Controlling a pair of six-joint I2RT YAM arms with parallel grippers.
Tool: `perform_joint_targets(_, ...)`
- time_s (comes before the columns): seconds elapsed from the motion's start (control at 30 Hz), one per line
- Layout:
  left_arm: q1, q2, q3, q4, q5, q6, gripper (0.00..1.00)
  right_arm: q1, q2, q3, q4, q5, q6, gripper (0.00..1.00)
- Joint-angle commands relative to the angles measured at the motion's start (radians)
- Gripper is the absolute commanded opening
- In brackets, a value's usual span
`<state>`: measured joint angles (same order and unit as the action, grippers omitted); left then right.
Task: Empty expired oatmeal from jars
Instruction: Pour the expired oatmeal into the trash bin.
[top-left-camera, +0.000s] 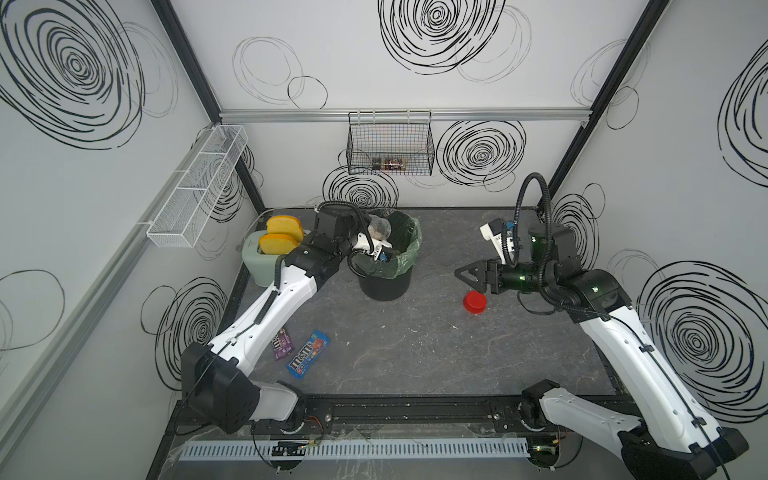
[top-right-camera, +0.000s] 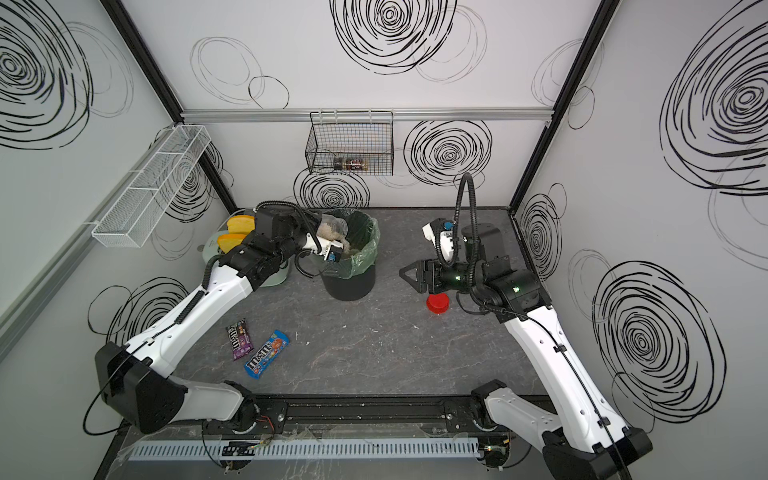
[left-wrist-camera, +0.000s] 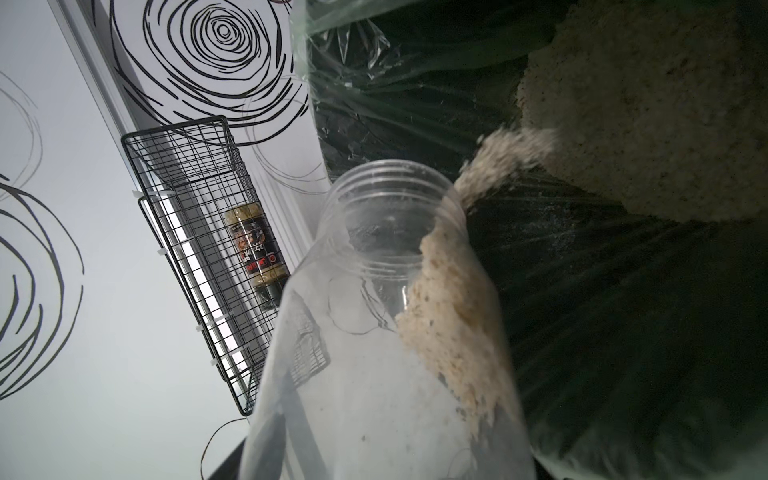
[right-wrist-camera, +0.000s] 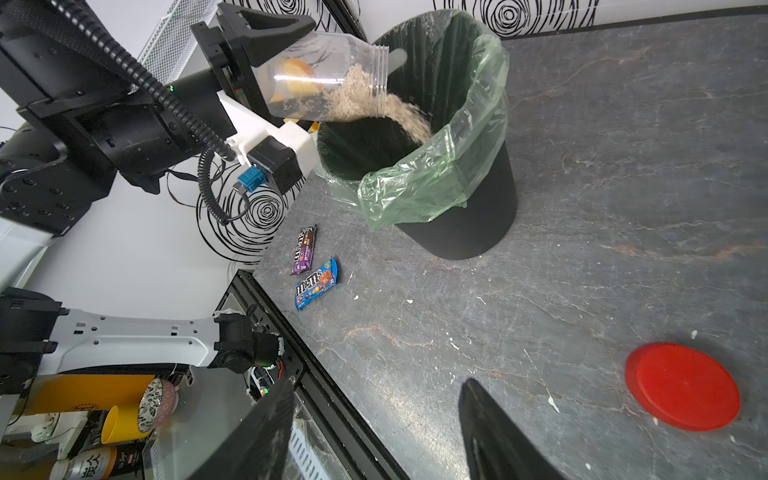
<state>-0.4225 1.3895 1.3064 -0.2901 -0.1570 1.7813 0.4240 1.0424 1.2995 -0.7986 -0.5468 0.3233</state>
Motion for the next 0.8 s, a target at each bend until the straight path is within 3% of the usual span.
perform_joint_targets(0.0, -0.001, 0.005, 0.007, 0.055, -0.003, 0.247, 0.05, 0.005, 0.002, -0.005, 0.021, -0.005, -0.018, 0.66)
perform_joint_targets(0.23, 0.011, 0.017, 0.031, 0.054, -0.018, 0.219, 0.05, 0.007, 0.008, 0.002, 0.018, -0.004, -0.02, 0.66)
perform_joint_targets(0.37, 0.0, -0.011, 0.026, 0.054, -0.024, 0.272, 0.05, 0.006, 0.001, -0.004, 0.019, -0.002, -0.02, 0.66)
perform_joint_targets(0.6, 0.065, -0.078, 0.028, 0.063, -0.019, 0.222, 0.05, 0.009, 0.005, -0.003, 0.018, -0.003, -0.02, 0.66)
perform_joint_targets(0.77, 0.012, -0.049, -0.023, 0.062, -0.018, 0.232, 0.01, 0.008, 0.019, 0.0, 0.037, -0.018, -0.01, 0.66)
